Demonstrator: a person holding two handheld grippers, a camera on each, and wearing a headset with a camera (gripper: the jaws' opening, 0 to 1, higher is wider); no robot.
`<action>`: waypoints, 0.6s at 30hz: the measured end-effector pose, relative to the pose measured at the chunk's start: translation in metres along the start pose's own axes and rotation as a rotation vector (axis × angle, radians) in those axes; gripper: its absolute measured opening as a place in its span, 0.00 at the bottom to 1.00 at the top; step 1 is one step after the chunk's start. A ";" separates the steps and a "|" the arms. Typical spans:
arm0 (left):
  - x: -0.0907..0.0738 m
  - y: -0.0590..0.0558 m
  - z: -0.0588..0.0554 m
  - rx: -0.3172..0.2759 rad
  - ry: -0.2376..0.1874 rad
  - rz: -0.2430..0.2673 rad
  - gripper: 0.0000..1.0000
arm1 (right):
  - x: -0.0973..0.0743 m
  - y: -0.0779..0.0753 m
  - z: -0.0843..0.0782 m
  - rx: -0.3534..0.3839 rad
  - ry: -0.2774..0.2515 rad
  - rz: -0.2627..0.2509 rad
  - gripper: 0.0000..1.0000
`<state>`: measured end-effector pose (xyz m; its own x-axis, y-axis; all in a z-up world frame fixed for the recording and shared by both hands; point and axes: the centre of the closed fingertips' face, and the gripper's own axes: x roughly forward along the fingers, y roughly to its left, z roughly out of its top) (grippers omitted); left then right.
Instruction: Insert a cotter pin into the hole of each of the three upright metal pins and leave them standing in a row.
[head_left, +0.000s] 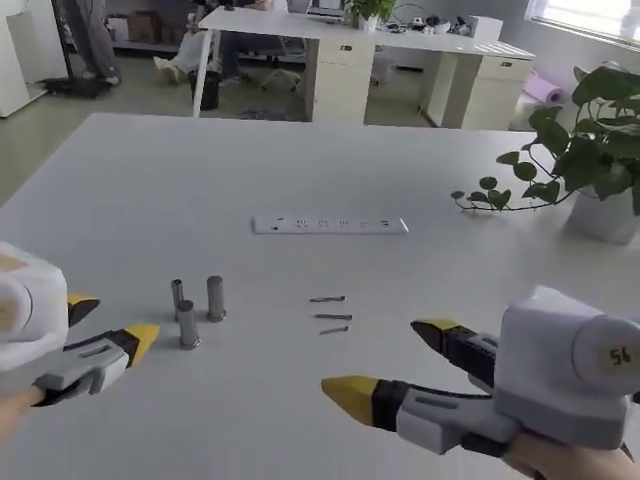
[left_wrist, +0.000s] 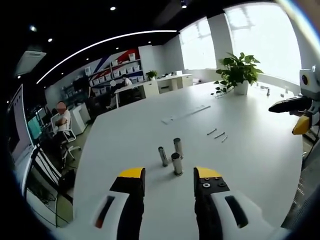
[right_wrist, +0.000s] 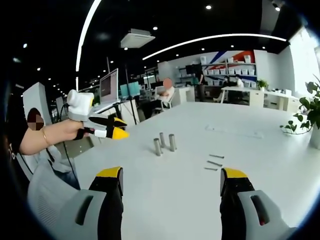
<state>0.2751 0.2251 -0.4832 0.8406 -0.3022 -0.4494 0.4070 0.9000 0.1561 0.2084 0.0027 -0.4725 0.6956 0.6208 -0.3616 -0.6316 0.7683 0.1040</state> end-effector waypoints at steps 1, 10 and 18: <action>0.004 0.002 0.000 0.008 -0.001 0.000 0.36 | 0.001 0.000 0.000 -0.002 0.002 0.002 0.78; 0.042 0.016 -0.006 0.048 0.012 -0.024 0.31 | 0.008 -0.002 -0.005 -0.006 0.025 0.006 0.77; 0.076 0.028 -0.018 0.065 0.035 -0.057 0.29 | 0.018 -0.003 -0.012 -0.012 0.054 0.006 0.78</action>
<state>0.3442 0.2325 -0.5286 0.8029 -0.3405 -0.4893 0.4772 0.8590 0.1853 0.2185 0.0097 -0.4903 0.6726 0.6158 -0.4103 -0.6400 0.7625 0.0953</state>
